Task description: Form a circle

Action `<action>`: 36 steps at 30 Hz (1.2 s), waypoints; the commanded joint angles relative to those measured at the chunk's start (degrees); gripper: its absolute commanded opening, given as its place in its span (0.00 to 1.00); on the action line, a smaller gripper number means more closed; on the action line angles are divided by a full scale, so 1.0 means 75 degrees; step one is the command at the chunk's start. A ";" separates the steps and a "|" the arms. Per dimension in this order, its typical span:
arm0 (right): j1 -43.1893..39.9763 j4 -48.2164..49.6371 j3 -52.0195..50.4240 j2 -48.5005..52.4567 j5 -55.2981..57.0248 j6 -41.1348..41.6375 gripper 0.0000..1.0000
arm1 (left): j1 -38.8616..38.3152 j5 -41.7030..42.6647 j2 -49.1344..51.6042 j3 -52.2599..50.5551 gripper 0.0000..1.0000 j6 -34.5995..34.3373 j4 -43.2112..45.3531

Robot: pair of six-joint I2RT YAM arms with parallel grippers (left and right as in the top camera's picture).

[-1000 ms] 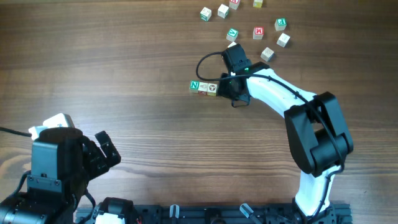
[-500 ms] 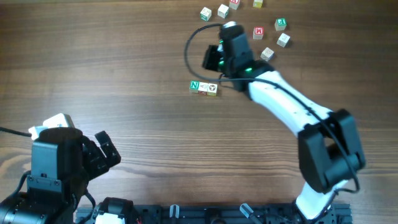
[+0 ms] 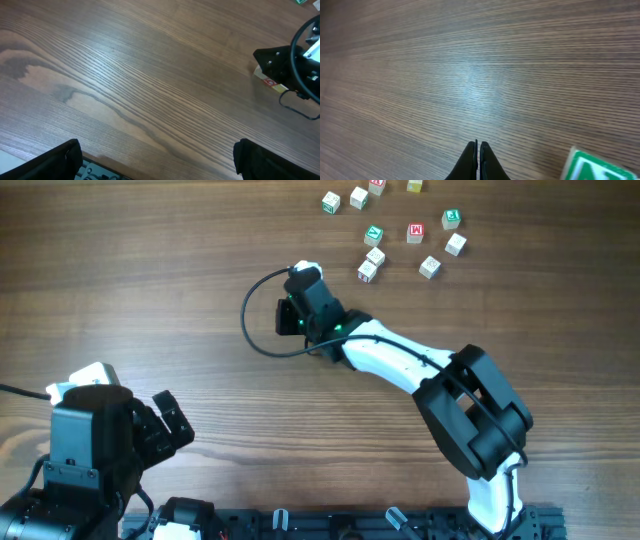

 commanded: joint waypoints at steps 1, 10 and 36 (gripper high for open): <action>0.0291 0.0143 0.0020 0.0277 0.0813 -0.0114 0.05 | 0.0044 -0.0122 -0.0012 -0.0035 1.00 -0.0099 0.0017; 0.0726 0.0128 0.0233 0.0682 0.2436 -0.0283 0.05 | 0.0044 -0.0122 -0.0012 -0.0035 1.00 -0.0099 0.0017; 0.0764 -0.0516 0.0233 0.0772 0.3585 -0.0216 0.05 | 0.0044 -0.0122 -0.0012 -0.0035 1.00 -0.0099 0.0017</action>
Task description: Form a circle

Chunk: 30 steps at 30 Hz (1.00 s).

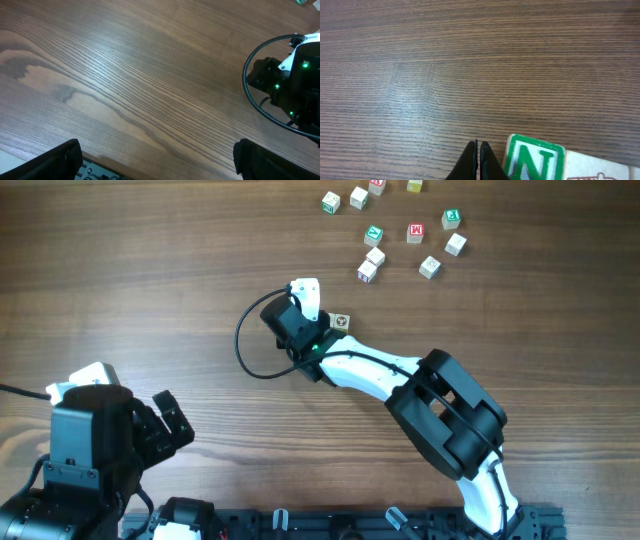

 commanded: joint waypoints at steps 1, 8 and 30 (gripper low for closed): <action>0.0038 -0.0102 0.0175 0.0201 0.0303 -0.0038 0.05 | 0.0044 -0.0125 -0.0012 -0.0035 1.00 -0.0099 0.0017; 0.0038 -0.0230 0.0175 0.0201 0.0361 0.0096 0.05 | 0.0044 -0.0125 -0.0012 -0.0035 1.00 -0.0099 0.0017; 0.0035 -0.0635 0.0175 0.0198 0.0516 0.0487 0.05 | 0.0044 -0.0125 -0.0012 -0.0035 1.00 -0.0099 0.0017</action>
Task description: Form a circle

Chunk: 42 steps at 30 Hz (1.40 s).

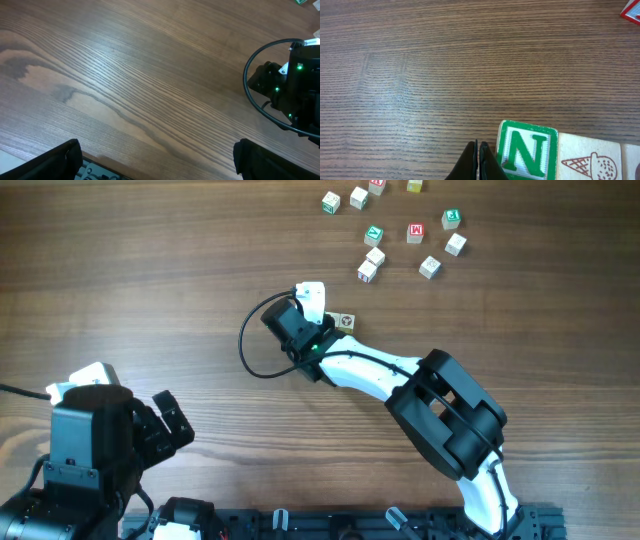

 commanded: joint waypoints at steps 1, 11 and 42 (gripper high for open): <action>0.0035 -0.0050 0.0157 0.0198 0.0239 0.0163 0.05 | 0.0044 -0.0125 -0.0012 -0.0035 1.00 -0.0099 0.0020; 0.0038 -0.0303 0.0157 0.0198 0.0388 0.0364 0.05 | 0.0044 -0.0125 -0.0012 -0.0035 1.00 -0.0099 0.0017; -0.0883 -0.4567 0.0775 -0.1480 -0.3171 0.0772 0.05 | 0.0044 -0.0125 -0.0012 -0.0035 1.00 -0.0099 0.0020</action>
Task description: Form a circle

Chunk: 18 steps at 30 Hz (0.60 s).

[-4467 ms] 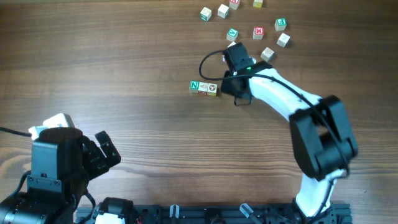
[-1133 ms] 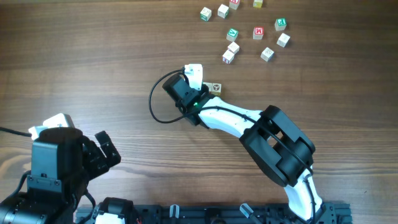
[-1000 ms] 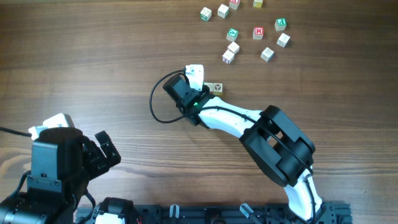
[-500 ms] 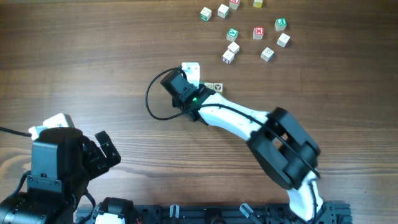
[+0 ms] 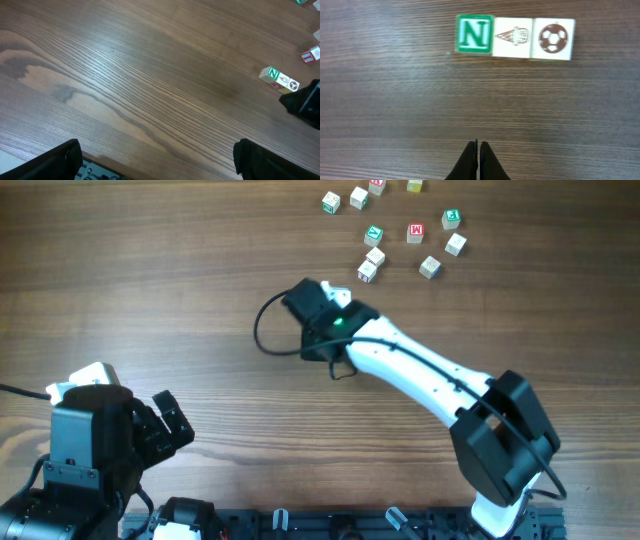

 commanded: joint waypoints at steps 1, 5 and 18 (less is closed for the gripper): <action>-0.0402 0.0332 -0.0003 0.0239 -0.0673 -0.0131 0.05 | 0.0044 -0.0125 -0.0012 -0.0035 1.00 -0.0099 0.0020; -0.0603 0.0676 -0.0003 0.0758 -0.0746 -0.0143 0.05 | 0.0044 -0.0125 -0.0012 -0.0035 1.00 -0.0099 0.0020; -0.0641 0.0644 -0.0003 0.0985 -0.0606 -0.0883 0.05 | 0.0044 -0.0125 -0.0012 -0.0035 1.00 -0.0099 0.0020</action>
